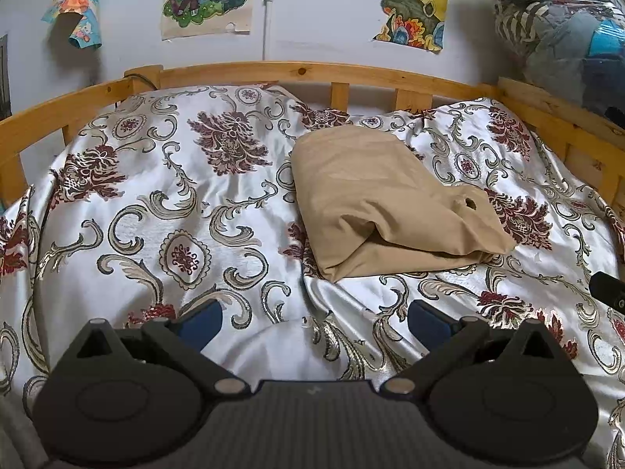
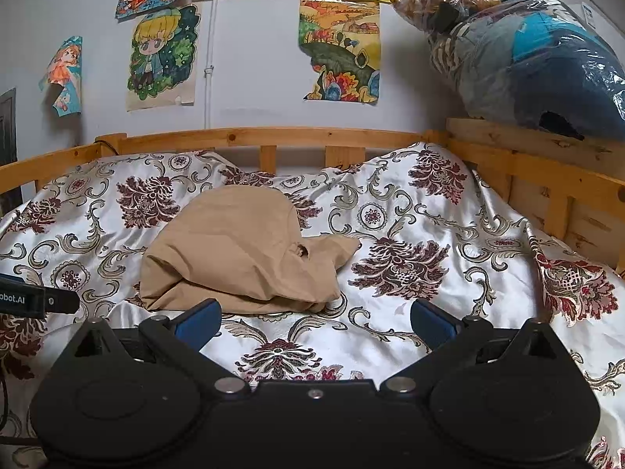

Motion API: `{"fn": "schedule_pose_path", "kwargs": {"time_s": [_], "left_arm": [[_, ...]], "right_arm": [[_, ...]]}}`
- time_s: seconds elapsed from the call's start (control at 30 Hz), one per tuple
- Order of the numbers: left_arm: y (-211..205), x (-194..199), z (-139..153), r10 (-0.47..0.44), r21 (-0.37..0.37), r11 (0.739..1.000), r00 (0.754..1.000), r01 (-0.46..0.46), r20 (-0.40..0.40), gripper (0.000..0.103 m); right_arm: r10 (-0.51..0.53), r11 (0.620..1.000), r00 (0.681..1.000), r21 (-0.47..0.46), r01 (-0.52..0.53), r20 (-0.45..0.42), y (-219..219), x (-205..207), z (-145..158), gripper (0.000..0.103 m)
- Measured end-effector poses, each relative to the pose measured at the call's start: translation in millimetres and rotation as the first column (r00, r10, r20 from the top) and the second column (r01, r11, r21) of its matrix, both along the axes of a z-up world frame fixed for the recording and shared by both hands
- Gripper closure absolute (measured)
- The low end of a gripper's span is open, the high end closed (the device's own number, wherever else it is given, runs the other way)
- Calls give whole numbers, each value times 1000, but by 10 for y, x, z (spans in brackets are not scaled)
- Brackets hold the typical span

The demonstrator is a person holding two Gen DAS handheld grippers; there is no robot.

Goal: Fold large clothes

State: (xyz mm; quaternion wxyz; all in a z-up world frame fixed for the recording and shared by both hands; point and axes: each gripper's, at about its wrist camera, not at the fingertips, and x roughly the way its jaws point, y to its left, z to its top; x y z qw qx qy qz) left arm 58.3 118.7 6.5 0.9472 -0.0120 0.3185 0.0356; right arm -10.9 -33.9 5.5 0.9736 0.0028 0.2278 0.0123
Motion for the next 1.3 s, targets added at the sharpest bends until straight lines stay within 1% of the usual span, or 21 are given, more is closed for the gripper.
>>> {"fn": "schedule_pose_path", "kwargs": {"time_s": [0.3, 1.3], "left_arm": [[24, 3, 5, 14, 4, 1000, 1000, -14, 7, 1], [18, 5, -15, 5, 12, 1000, 1000, -5, 2, 1]], "right_arm": [[-1, 1000, 1000, 1, 1, 1, -6, 2, -4, 1], [0, 1000, 1000, 6, 0, -3, -34, 6, -9, 1]]}}
